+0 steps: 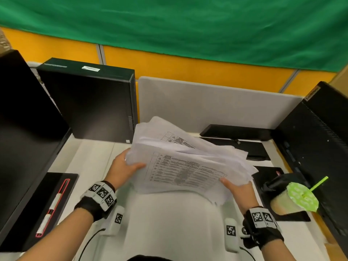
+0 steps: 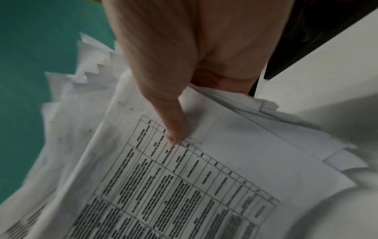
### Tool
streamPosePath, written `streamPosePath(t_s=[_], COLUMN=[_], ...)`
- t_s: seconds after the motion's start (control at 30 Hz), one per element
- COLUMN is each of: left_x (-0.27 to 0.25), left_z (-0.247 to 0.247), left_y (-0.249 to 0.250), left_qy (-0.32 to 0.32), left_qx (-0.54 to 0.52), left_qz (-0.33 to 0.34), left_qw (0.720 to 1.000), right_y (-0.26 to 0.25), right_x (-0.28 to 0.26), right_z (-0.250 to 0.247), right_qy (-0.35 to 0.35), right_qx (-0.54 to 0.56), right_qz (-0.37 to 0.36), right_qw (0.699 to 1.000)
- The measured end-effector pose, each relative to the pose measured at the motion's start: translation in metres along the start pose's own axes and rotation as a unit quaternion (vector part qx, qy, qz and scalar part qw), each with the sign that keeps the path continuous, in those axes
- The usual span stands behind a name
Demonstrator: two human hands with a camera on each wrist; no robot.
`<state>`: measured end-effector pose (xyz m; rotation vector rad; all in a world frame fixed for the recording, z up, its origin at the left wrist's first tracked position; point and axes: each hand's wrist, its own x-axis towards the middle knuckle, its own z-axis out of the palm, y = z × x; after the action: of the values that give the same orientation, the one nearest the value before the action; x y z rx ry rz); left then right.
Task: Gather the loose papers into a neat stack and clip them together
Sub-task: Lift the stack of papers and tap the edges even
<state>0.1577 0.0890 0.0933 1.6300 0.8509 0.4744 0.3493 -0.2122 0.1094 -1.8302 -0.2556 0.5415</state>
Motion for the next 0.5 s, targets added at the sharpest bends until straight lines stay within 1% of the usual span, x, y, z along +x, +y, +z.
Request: streamPosePath(t_s=[0.03, 0.1, 0.17, 0.23, 0.33, 0.37, 0.43, 0.47, 0.5], left_x=[0.002, 0.004, 0.006, 0.01, 0.013, 0.015, 0.019, 0.02, 0.02], left_z=[-0.001, -0.002, -0.002, 0.002, 0.004, 0.001, -0.009, -0.014, -0.018], left_y=[0.001, -0.004, -0.014, -0.024, -0.008, 0.0, 0.018, 0.025, 0.027], left_qy=[-0.005, -0.042, -0.09, -0.112, -0.085, -0.074, -0.023, -0.002, 0.006], left_qx=[-0.014, -0.006, 0.07, 0.133, 0.167, 0.15, 0.074, 0.028, -0.02], left_qz=[0.003, -0.01, -0.024, -0.017, -0.013, -0.007, 0.008, -0.004, -0.032], left_qw=[1.0, 0.999, 0.993, 0.985, 0.982, 0.986, 0.997, 1.0, 0.999], right_y=[-0.002, 0.002, 0.012, 0.016, 0.011, 0.009, 0.007, 0.014, 0.017], right_x=[-0.002, -0.001, 0.004, 0.01, 0.024, 0.028, 0.032, 0.033, 0.03], right_z=[0.0, 0.001, 0.005, 0.009, 0.008, 0.004, -0.002, -0.005, -0.004], right_qy=[-0.006, -0.02, -0.023, -0.013, 0.012, 0.017, 0.005, -0.002, -0.017], right_qx=[-0.004, -0.03, -0.044, -0.056, -0.091, -0.101, -0.081, -0.062, -0.045], right_qz=[-0.004, 0.009, 0.027, 0.04, 0.062, 0.071, 0.098, 0.123, 0.155], right_qw=[1.0, 0.999, 0.998, 0.998, 0.994, 0.992, 0.992, 0.99, 0.987])
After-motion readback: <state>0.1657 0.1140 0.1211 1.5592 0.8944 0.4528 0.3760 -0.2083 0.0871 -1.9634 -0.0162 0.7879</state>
